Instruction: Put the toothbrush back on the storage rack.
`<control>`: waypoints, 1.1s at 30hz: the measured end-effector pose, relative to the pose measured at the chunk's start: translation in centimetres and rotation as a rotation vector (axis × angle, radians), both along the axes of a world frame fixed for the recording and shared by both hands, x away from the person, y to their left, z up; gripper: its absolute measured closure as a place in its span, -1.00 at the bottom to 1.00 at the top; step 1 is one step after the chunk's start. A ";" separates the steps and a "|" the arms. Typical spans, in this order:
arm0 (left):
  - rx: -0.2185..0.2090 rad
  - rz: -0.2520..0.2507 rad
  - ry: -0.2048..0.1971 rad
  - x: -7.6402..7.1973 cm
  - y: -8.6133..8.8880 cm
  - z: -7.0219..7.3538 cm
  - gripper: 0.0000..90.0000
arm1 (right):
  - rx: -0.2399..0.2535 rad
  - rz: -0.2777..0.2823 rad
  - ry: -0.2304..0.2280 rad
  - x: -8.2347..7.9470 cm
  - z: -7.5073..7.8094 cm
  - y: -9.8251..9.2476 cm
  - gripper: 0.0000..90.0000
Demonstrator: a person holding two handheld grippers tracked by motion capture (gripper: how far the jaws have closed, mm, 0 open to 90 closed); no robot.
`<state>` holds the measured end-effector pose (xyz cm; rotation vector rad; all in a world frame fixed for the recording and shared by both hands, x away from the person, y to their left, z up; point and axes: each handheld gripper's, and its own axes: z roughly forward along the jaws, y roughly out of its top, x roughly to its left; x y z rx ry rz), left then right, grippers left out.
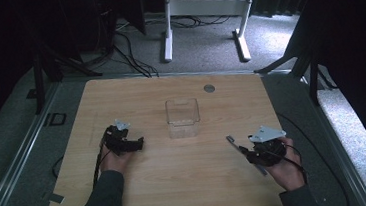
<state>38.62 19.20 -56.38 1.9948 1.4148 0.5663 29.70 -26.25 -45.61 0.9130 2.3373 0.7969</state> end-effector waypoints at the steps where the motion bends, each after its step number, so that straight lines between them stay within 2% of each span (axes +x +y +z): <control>1: 0.000 0.000 0.000 0.0 0.0 0.0 -0.84 | 0.001 0.002 0.006 0.1 0.0 0.1 0.11; 22: 0.000 -0.006 0.000 -0.1 0.1 0.0 -0.83 | -0.027 0.029 0.046 1.0 -0.1 0.6 0.18; 33: -0.001 -0.009 -0.001 -0.1 0.1 0.0 -0.83 | -0.047 0.026 0.070 1.6 -0.2 0.8 0.23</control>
